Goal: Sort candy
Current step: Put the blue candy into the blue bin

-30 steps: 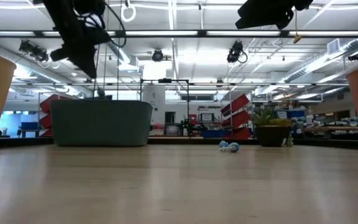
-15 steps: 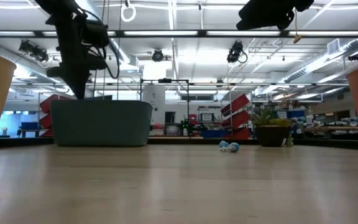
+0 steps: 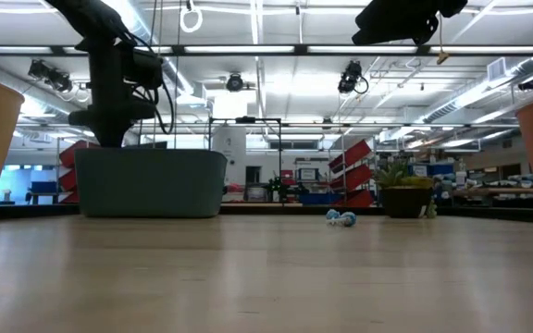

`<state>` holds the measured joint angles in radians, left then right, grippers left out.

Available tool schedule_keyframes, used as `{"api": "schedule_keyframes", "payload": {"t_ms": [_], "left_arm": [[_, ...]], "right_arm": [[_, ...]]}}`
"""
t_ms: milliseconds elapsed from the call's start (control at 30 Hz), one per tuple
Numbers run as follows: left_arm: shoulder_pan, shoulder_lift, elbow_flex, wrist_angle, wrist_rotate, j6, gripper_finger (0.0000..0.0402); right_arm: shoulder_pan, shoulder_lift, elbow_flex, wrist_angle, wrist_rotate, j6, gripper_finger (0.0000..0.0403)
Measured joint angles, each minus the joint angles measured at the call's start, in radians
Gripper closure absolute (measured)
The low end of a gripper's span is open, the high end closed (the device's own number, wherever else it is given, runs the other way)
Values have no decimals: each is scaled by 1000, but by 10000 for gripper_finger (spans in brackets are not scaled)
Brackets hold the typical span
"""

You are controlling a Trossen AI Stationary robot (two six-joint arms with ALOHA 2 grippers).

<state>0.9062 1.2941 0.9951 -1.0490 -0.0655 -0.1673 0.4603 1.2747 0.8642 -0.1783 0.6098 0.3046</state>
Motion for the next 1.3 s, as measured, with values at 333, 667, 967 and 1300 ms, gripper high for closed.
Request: {"api": "schedule_keyframes", "payload": {"t_ms": [333, 667, 967, 1300], "left_arm": [[0, 2, 0, 4, -9, -3, 381], [-1, 2, 0, 8, -18, -26, 343], [-1, 2, 0, 8, -66, -28, 291], [-1, 1, 0, 8, 8, -47, 282]], "right_arm": [[0, 0, 0, 0, 0, 0, 231], [-28, 0, 0, -5, 0, 18, 231], [-64, 0, 0, -5, 0, 16, 231], [-113, 0, 0, -18, 0, -10, 231]]}}
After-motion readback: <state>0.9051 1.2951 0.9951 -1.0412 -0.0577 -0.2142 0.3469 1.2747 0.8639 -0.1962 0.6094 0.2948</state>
